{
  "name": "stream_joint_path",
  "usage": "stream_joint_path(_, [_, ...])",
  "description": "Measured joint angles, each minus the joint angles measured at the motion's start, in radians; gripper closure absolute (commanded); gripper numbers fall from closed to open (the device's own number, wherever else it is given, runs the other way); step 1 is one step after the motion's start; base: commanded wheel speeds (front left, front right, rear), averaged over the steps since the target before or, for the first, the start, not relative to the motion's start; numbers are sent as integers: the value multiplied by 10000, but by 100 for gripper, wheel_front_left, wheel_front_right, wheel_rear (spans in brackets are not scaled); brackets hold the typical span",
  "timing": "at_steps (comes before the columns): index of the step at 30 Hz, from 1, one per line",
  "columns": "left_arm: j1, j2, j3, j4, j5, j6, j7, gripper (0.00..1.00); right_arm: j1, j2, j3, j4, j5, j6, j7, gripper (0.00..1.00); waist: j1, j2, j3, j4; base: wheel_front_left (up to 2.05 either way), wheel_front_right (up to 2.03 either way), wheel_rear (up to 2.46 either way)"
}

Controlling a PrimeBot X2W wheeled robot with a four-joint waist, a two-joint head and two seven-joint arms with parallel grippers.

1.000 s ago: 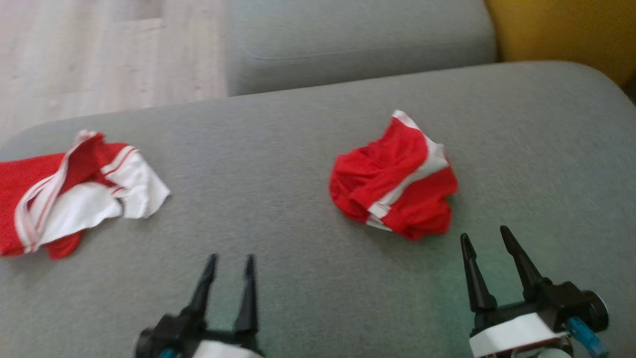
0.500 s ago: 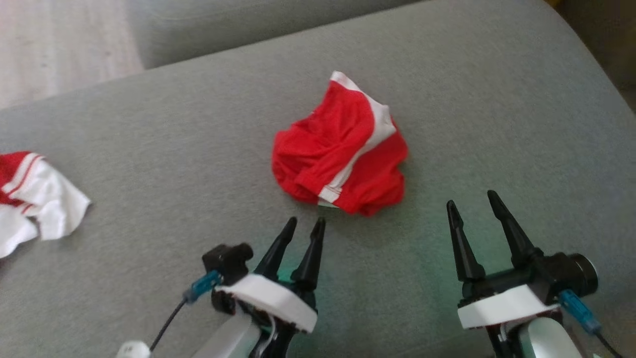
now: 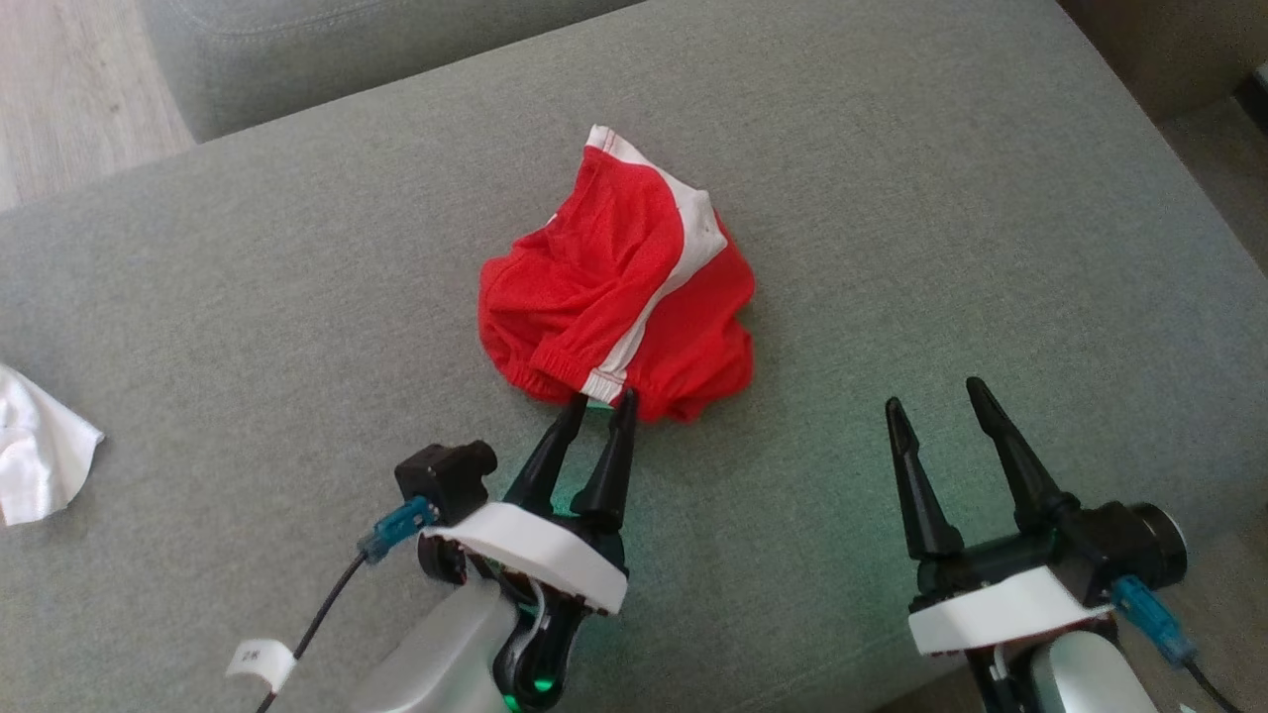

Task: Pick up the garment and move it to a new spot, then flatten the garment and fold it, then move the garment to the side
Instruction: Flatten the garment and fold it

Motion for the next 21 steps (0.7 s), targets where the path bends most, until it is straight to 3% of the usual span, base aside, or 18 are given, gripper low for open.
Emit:
stream_joint_path(2, [0,0,0,17,0,0,-44,17,0,0,0,2,0,0,0,0,0,0,-51,-5,0,0,0])
stream_joint_path(4, [0,0,12,-25,0,0,-79,56,2,0,4,6,-4,0,0,0,-1,0,-97,10,0,0,0])
stream_joint_path(5, [1,0,29,-77,6,-2,-82,85,6,0,6,8,-4,0,0,0,0,0,-115,27,0,0,0])
stream_joint_path(6, [1,-2,88,-178,6,-2,-86,100,7,0,10,13,-12,0,0,0,0,0,-131,51,0,0,0])
stream_joint_path(16, [284,36,-63,-1304,336,-2,-86,100,49,0,33,100,-19,0,0,0,-1,0,-460,497,0,0,0])
stream_joint_path(21, [949,740,-221,-1954,963,-2,-86,100,221,-2,-107,84,-17,0,0,0,-1,0,-624,1075,0,0,0])
